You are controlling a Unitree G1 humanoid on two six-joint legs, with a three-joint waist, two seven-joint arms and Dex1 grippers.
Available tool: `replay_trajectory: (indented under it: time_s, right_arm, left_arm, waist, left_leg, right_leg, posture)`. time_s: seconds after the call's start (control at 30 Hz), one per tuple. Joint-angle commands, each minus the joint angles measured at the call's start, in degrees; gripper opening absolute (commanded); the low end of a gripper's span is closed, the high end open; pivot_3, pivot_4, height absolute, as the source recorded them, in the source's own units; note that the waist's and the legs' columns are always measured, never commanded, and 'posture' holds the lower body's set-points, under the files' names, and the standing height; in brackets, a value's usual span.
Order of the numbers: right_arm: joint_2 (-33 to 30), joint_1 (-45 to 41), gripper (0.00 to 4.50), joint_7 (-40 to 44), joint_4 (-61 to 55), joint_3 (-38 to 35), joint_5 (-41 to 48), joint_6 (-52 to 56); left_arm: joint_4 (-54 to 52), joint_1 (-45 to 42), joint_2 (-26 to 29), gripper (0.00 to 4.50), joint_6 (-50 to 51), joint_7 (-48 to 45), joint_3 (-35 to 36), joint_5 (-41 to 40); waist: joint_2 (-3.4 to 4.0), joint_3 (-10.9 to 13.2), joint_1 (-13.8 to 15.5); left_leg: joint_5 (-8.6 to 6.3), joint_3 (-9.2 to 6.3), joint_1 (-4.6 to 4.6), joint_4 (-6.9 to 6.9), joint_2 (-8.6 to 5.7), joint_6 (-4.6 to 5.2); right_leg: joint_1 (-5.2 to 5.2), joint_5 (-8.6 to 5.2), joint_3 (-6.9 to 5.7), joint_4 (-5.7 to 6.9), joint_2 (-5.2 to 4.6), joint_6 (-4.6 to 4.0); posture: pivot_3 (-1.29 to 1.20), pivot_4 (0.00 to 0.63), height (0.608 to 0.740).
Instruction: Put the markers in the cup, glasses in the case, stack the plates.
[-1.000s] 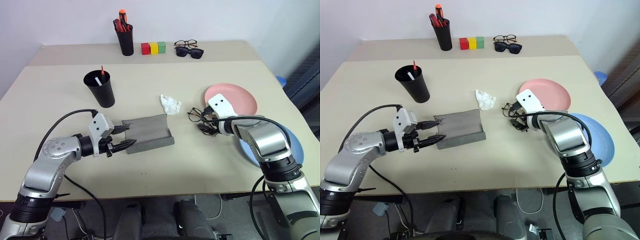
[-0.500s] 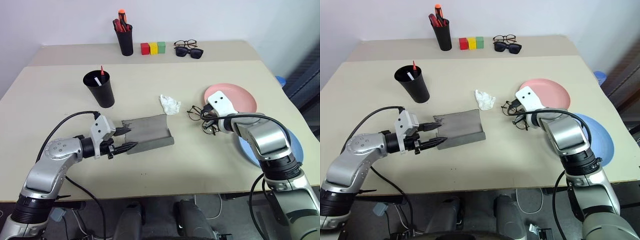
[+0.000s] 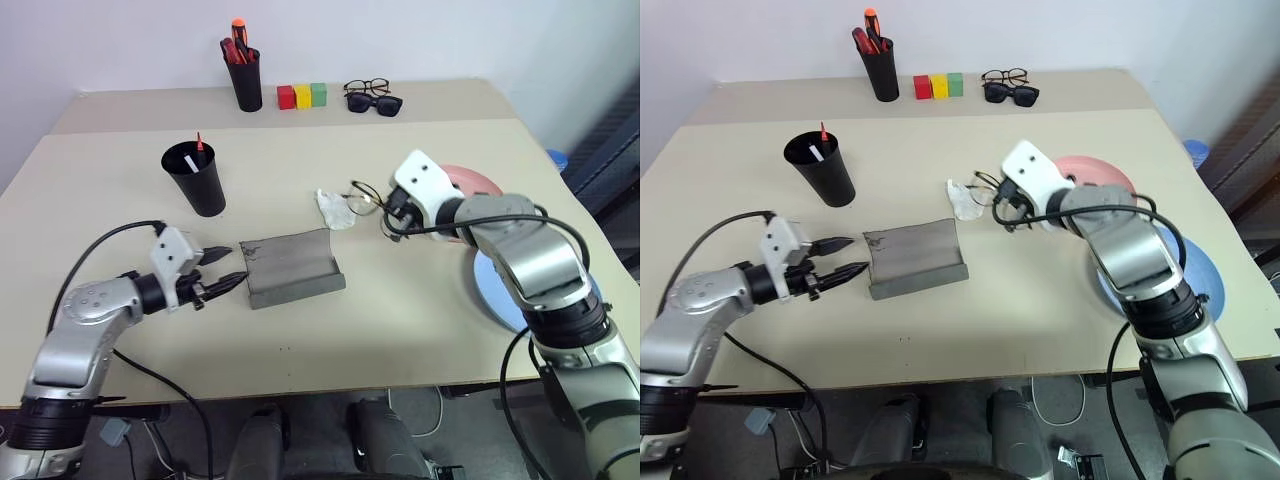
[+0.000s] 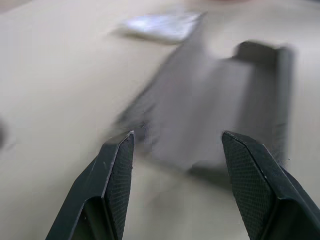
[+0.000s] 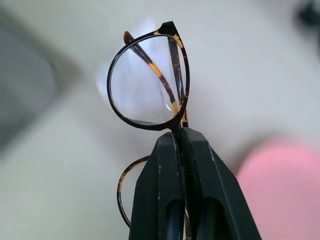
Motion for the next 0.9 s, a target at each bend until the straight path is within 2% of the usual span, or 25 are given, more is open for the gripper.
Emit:
replay_trajectory:
  time_s: [0.03,0.33,0.67,0.9]
  right_arm:
    - [4.4,-3.5,0.03,3.4,0.0,2.9,1.3,-5.5]
    - [13.8,-4.4,0.03,7.4,11.1,13.1,-3.3,-16.7]
    - [8.1,0.7,0.03,13.9,6.7,15.5,-6.4,-18.4]
    - [9.9,1.2,0.03,13.9,6.6,15.2,-7.7,-17.1]
  left_arm:
    - [0.1,1.5,1.5,2.83,-1.4,0.7,3.8,0.4]
    - [-3.6,2.8,1.9,2.83,1.0,2.9,6.0,-0.9]
    - [-8.1,4.8,1.6,2.83,3.6,5.0,6.2,-2.2]
    - [-7.2,2.8,2.0,2.83,4.6,5.1,5.2,-1.9]
  waist:
    - [0.00,0.0,0.0]
    - [-0.02,0.0,0.2]
    - [-0.02,0.0,0.1]
    - [-0.02,0.0,0.1]
  left_leg:
    - [0.00,0.00,0.00,0.00,0.01,0.00]
    - [0.00,-0.03,-0.03,0.05,-0.03,0.00]
    - [0.00,-0.04,-0.04,0.03,-0.04,0.00]
    - [0.00,-0.04,-0.02,0.02,-0.03,-0.01]
  right_leg:
    - [0.01,0.00,0.00,0.00,-0.02,0.00]
    - [0.04,0.01,-0.07,0.00,-0.17,0.01]
    - [0.00,0.00,-0.07,0.00,-0.13,0.00]
    - [0.00,0.00,-0.06,0.01,-0.09,0.00]
  posture:
    - [0.00,0.150,0.740]
    - [0.00,0.150,0.740]
    - [0.00,0.150,0.740]
    - [0.00,0.150,0.740]
